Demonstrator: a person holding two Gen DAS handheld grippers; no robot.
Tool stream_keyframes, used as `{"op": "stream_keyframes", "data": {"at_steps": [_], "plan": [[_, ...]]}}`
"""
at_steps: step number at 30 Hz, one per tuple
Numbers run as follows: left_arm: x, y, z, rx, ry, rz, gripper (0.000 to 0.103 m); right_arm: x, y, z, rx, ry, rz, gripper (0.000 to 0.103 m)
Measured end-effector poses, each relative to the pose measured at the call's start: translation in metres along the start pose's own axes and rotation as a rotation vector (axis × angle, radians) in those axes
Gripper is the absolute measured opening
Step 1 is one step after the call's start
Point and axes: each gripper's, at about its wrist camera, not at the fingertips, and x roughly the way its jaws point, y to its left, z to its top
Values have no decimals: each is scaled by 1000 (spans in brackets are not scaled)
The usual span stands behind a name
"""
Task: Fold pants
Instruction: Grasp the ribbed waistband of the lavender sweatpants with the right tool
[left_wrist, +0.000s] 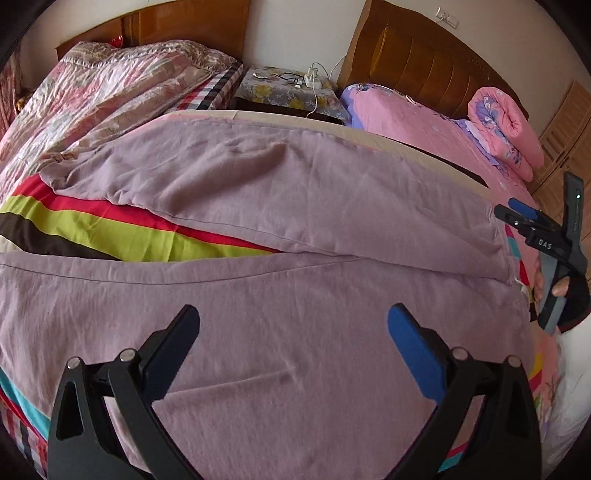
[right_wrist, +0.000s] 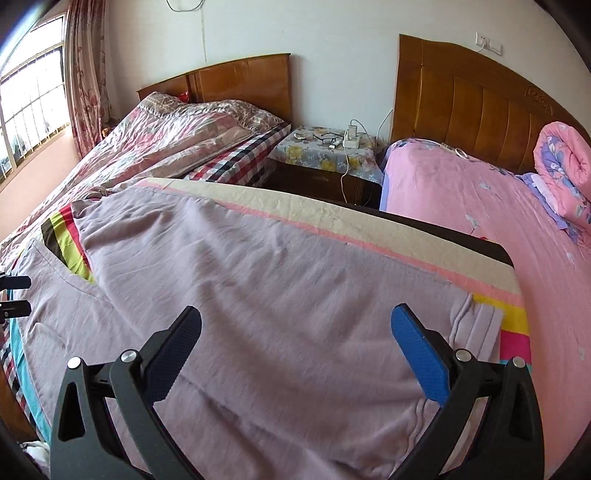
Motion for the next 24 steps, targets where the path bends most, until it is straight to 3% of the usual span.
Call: {"op": "stream_keyframes", "data": {"at_steps": [2, 4, 5, 10, 13, 16, 17, 20, 24], "plan": [[22, 10, 27, -149, -16, -95, 102, 43, -12, 25, -44, 65, 36, 98], [52, 16, 54, -243, 38, -133, 102, 80, -17, 43, -97, 120, 73, 91], [67, 16, 65, -269, 69, -158, 102, 95, -16, 49, -129, 137, 102, 82], [110, 16, 105, -360, 131, -243, 102, 151, -8, 70, -226, 213, 215, 78], [123, 12, 124, -372, 141, -282, 102, 169, -2, 75, -270, 235, 271, 65], [133, 10, 135, -385, 136, -281, 101, 161, 9, 73, -318, 206, 291, 35], [136, 10, 137, -390, 132, -274, 101, 154, 15, 72, -349, 178, 265, 17], [135, 15, 144, -404, 102, -274, 101, 119, 41, 60, -453, 93, 144, 13], [102, 22, 132, -424, 33, -315, 101, 23, 91, 24, -559, -96, 22, 13]]}}
